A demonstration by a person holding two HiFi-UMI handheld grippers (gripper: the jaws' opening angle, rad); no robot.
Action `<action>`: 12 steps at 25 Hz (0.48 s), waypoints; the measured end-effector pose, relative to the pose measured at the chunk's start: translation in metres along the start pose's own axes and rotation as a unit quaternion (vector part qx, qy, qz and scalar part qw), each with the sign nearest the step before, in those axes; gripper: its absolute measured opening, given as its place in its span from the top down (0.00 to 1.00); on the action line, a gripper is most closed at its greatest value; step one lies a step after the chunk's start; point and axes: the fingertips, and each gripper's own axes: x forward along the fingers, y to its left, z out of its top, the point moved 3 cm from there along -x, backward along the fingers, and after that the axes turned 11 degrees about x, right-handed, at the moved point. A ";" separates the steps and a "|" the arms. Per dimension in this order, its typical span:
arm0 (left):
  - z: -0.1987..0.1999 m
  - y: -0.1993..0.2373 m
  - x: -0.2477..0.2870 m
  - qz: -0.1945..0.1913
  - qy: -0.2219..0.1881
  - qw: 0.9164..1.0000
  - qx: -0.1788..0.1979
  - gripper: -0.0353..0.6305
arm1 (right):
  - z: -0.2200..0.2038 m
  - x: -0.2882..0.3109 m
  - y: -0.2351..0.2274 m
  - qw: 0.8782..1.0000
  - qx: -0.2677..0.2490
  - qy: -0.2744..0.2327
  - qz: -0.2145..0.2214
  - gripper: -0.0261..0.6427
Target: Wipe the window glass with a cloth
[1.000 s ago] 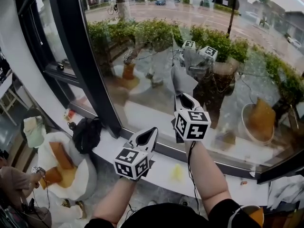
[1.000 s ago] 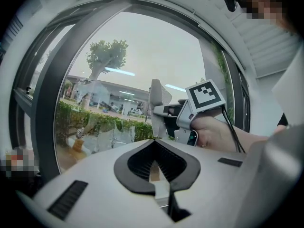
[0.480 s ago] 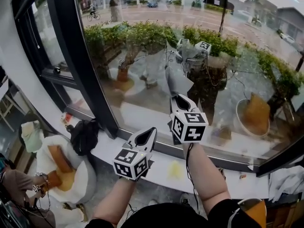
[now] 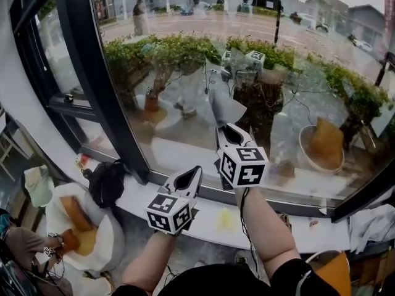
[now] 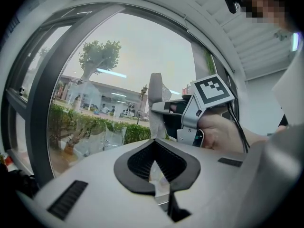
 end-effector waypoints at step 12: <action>0.017 0.000 0.009 -0.012 -0.008 1.000 0.013 0.95 | 0.027 0.007 -0.007 1.000 -0.003 -0.009 -0.009 0.90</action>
